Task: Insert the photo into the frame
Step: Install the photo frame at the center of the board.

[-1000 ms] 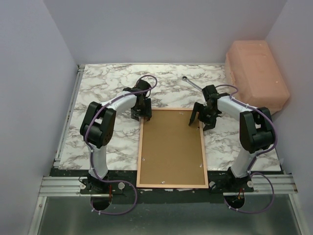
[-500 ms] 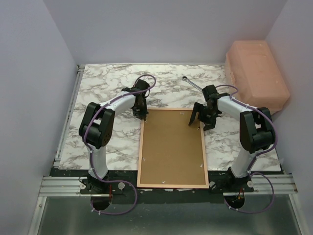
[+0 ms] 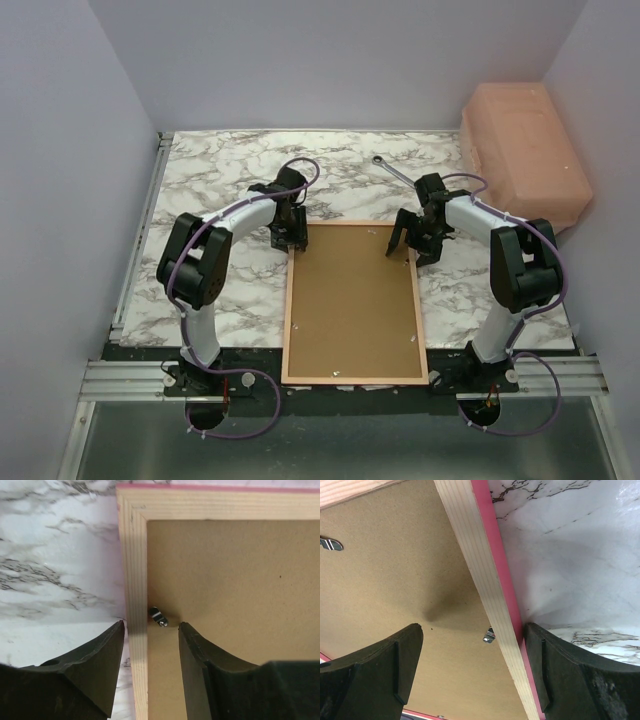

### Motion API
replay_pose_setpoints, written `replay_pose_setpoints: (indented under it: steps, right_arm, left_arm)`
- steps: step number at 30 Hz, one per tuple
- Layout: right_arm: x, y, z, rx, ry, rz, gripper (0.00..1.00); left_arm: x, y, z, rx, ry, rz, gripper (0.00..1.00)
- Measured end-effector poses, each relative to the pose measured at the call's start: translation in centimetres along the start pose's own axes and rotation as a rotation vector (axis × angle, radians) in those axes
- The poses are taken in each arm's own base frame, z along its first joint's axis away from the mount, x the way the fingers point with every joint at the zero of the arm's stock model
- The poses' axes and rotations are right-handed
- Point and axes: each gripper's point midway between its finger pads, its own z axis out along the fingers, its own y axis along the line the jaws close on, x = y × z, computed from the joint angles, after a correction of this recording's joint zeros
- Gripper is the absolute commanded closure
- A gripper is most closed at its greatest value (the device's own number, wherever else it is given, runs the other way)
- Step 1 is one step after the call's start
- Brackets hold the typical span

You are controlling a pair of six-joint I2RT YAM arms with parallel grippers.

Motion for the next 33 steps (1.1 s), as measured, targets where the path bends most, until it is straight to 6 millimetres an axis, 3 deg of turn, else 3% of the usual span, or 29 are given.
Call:
replay_pose_setpoints:
  steps: [4, 15, 27, 33]
  right_arm:
    - [0.0, 0.0, 0.0, 0.000, 0.000, 0.000, 0.11]
    - [0.0, 0.0, 0.0, -0.005, 0.001, 0.000, 0.11]
    - [0.1, 0.0, 0.0, -0.010, 0.005, -0.014, 0.11]
    - [0.1, 0.0, 0.0, -0.011, 0.006, -0.017, 0.11]
  left_arm:
    - [0.9, -0.4, -0.1, 0.009, 0.030, -0.002, 0.49]
    - [0.9, -0.2, 0.5, -0.010, 0.055, -0.053, 0.48]
    - [-1.5, 1.5, 0.5, -0.001, 0.015, -0.189, 0.54]
    - [-1.8, 1.0, 0.8, 0.021, 0.015, -0.178, 0.54]
